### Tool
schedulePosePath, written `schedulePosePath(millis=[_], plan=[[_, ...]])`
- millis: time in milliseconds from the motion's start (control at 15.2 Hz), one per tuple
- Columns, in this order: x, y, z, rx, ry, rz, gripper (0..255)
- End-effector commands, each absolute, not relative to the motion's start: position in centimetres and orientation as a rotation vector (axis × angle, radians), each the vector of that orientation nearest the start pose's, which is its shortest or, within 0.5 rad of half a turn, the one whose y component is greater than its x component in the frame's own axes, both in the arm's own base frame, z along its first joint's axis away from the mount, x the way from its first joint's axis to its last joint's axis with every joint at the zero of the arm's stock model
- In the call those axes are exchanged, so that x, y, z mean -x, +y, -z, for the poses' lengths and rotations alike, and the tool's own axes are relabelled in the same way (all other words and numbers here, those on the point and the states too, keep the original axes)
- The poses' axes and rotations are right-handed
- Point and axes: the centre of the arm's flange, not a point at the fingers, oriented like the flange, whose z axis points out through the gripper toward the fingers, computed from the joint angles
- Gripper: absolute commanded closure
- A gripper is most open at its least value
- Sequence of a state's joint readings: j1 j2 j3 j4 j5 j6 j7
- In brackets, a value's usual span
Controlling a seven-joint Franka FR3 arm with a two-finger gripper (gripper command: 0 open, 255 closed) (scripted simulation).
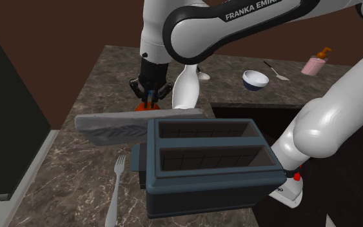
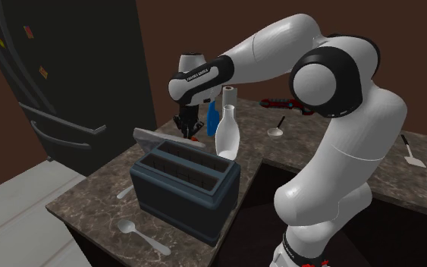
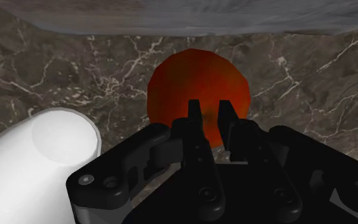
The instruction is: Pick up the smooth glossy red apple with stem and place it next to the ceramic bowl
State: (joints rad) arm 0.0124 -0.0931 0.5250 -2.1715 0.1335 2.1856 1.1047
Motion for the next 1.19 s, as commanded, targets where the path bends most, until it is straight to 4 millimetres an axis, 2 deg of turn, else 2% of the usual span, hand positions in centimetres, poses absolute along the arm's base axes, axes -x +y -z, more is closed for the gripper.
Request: schedulePosePath(millis=[0, 396, 1122], plan=[[-45.0, 27.8, -43.7, 2.873, 0.95, 0.026, 255], [-45.0, 27.8, -43.7, 2.873, 0.95, 0.026, 255], [-45.0, 27.8, -49.5, 2.873, 0.95, 0.026, 255]])
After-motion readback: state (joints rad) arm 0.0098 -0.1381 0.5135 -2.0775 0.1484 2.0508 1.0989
